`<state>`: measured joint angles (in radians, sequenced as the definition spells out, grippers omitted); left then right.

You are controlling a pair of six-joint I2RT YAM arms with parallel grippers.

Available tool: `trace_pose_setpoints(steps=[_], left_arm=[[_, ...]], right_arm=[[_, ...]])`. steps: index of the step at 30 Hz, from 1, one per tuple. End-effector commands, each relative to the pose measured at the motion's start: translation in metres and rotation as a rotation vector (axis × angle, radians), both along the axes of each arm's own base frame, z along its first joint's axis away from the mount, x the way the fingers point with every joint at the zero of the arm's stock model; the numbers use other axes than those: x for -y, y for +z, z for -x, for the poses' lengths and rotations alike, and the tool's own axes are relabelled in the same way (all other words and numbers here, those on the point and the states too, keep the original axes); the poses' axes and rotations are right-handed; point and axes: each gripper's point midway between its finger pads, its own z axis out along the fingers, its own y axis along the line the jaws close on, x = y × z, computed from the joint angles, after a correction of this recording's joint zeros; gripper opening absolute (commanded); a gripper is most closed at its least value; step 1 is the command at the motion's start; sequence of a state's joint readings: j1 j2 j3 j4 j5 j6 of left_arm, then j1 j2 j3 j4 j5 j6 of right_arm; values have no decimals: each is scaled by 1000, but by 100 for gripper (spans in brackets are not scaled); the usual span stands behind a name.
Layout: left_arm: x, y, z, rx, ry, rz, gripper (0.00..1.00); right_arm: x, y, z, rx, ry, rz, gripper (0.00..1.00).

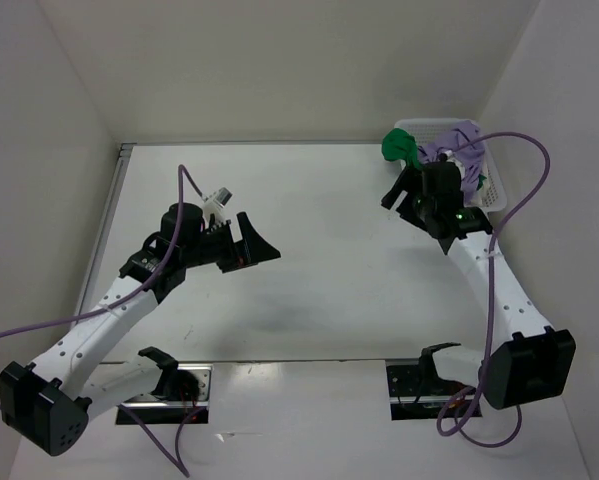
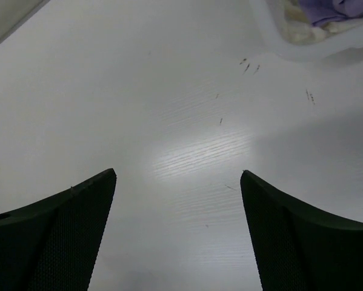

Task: Fold and stack the t-shirts
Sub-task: Grab crumpled tshirt from bin with the right arm

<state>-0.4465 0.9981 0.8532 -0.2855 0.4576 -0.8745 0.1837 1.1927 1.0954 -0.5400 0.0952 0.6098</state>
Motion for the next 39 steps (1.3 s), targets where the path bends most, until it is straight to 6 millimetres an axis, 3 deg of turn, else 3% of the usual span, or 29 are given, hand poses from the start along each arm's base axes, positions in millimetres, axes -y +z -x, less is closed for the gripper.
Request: trace_pose_setpoints(steps=[1,4,5,8,9,10,11,13,14,15,16,17,19,20,21,22,23,25,30,35,36,39], left_arm=[[-6,5,-2,36,20,-20,99],[-4,7,-1,43,9,-9,99],[-4,1,0,22,13,-10,99],[-6,1,2,20,23,-7,98],[-10,-2,0,26,40,-27,90],[-9,4,-3,54,36,-23,79],[-8,3,-5,63,32,-27,55],[-6,4,-10,83,28,-27,38],[-5,5,-12,89,24,-32,34],[-5,5,-14,93,20,-38,32],[-6,7,-16,114,20,-54,32],[-7,10,-20,121,29,-68,34],[-7,1,-25,99,27,-103,44],[-6,1,-27,106,22,-110,50],[-4,-4,-28,86,9,-112,66],[-2,-2,-28,96,2,-103,73],[-2,-4,-28,87,7,-96,78],[-1,-16,-24,57,3,-91,85],[-6,-17,-25,59,33,-98,85],[-5,-21,-26,50,32,-103,84],[-5,-21,-26,50,32,-103,82],[-2,-21,-25,52,8,-96,77]], right_arm=[[14,16,-13,9,-33,44,89],[39,23,-23,16,-95,83,90],[56,25,-29,20,-141,83,82],[81,28,-38,34,-187,109,55],[91,30,-42,41,-206,142,38],[106,31,-43,38,-259,186,31],[114,32,-50,33,-292,210,26],[134,41,-58,51,-382,283,23],[145,29,-63,21,-415,303,26],[158,28,-67,18,-452,313,46],[165,29,-72,20,-482,306,58],[176,16,-79,-9,-501,311,73],[181,6,-92,-32,-512,307,79],[187,10,-98,-23,-532,297,81],[187,6,-101,-32,-531,299,83],[194,-6,-105,-61,-544,308,83],[201,-5,-110,-57,-557,307,83],[206,-20,-115,-90,-556,304,84],[210,-42,-125,-134,-556,294,84],[205,-47,-142,-98,-534,256,63],[208,-45,-143,-88,-536,248,50],[208,-39,-151,-47,-531,237,31]])
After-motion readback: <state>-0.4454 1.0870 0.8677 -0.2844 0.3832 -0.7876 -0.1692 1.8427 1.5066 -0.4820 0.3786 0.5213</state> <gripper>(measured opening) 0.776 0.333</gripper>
